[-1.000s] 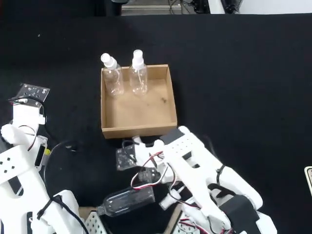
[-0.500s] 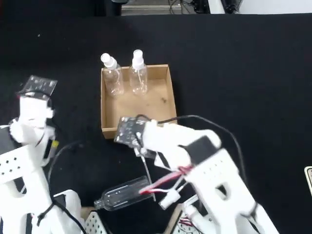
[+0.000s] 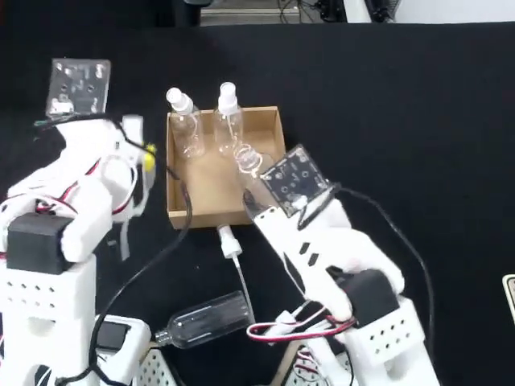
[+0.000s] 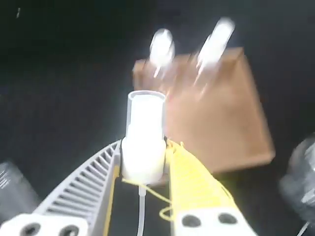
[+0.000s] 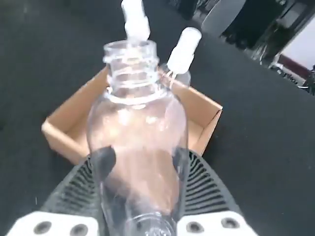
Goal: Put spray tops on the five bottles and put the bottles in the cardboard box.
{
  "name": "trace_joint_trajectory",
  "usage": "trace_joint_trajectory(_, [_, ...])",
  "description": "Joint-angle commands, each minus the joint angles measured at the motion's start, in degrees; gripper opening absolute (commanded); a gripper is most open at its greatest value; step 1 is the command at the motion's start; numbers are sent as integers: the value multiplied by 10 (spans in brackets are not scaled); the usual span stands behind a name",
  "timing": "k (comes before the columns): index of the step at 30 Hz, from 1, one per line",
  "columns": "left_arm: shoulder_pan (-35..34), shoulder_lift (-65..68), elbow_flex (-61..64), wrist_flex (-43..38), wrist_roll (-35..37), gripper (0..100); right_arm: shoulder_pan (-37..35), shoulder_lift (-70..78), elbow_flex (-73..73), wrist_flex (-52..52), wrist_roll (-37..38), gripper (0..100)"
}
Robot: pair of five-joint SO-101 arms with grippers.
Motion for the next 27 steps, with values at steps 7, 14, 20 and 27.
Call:
trace_joint_trajectory(7, [88,-3,-136,-149,96,29,56,-127,156,-193,-125,11])
trace_joint_trajectory(14, [189,3,-173,-295,100,29,61,-206,245,-263,-144,11])
trace_joint_trajectory(20, [270,4,-138,-395,96,30,61,-240,256,-259,-145,11])
trace_joint_trajectory(27, [308,4,-102,-408,96,30,61,-247,276,-263,-144,11])
